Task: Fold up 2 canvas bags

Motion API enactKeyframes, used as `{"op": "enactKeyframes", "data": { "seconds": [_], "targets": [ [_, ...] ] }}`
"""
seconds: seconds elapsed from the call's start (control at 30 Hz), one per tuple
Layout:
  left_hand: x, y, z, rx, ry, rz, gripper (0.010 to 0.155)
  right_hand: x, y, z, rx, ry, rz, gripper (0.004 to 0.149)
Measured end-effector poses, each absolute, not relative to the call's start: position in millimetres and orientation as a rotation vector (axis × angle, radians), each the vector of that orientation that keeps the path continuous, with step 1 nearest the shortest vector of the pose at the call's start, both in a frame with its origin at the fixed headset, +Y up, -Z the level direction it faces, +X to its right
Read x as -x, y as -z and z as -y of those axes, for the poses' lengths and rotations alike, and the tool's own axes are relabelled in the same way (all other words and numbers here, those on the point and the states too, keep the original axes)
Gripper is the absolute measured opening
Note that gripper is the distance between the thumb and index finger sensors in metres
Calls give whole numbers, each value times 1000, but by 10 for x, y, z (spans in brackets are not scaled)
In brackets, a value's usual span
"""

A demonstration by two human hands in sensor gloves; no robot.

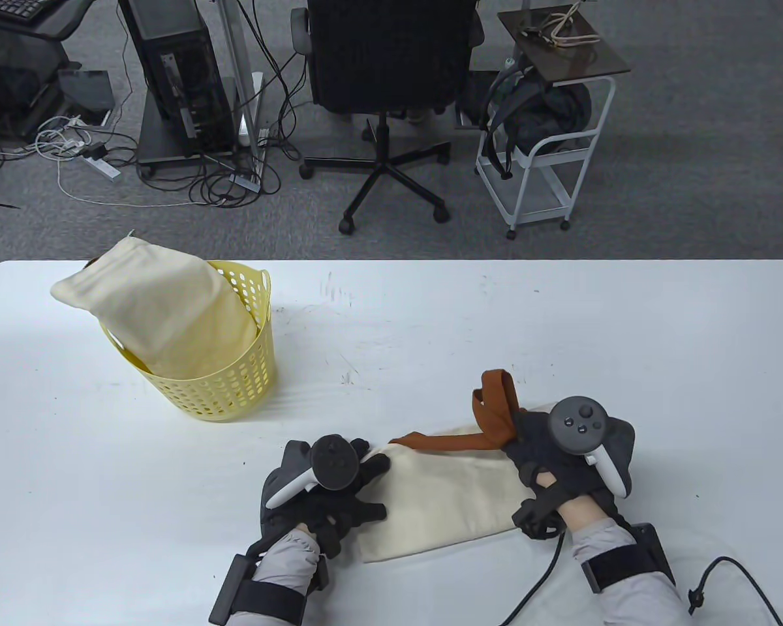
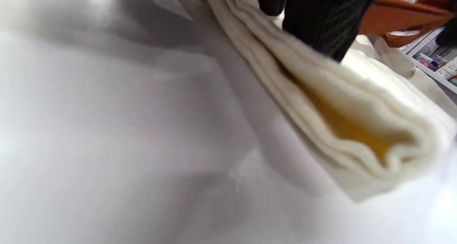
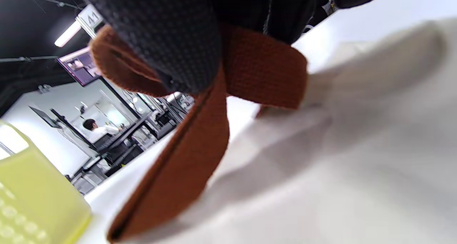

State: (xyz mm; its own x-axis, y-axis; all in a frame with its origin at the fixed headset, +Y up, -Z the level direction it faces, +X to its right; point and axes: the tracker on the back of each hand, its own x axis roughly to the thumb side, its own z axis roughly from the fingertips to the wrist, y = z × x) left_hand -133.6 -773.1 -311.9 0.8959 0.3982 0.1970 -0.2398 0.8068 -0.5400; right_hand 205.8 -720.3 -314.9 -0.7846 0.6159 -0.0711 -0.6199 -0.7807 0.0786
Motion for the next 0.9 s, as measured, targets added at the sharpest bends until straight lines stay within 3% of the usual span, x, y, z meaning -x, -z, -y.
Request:
{"op": "enactKeyframes", "data": {
  "seconds": [0.17, 0.33, 0.47, 0.57, 0.67, 0.77, 0.83, 0.9],
  "targets": [
    [1378, 3138, 7740, 539, -385, 285, 73, -2033, 3053, 7523, 75, -2460, -301, 38],
    [1504, 3158, 7749, 496, -440, 202, 67, -1950, 3053, 7631, 43, -2462, -444, 38],
    [1423, 3134, 7686, 413, -377, 151, 67, -1874, 3044, 7637, 38, -2518, -434, 38],
    [1218, 3112, 7507, 366, -136, 203, 71, -1820, 3021, 7641, 33, -2583, -419, 38],
    [987, 3044, 7312, 360, -221, 302, 67, -1817, 3024, 7654, 11, -2580, -430, 38],
    [695, 2956, 7229, 512, -472, 425, 63, -1836, 3022, 7649, 7, -2558, -435, 38],
    [461, 2890, 7303, 720, -672, 472, 63, -1846, 3020, 7649, 0, -2552, -434, 38],
    [300, 2863, 7411, 797, -781, 480, 65, -1858, 3021, 7649, -12, -2540, -434, 39]
  ]
}}
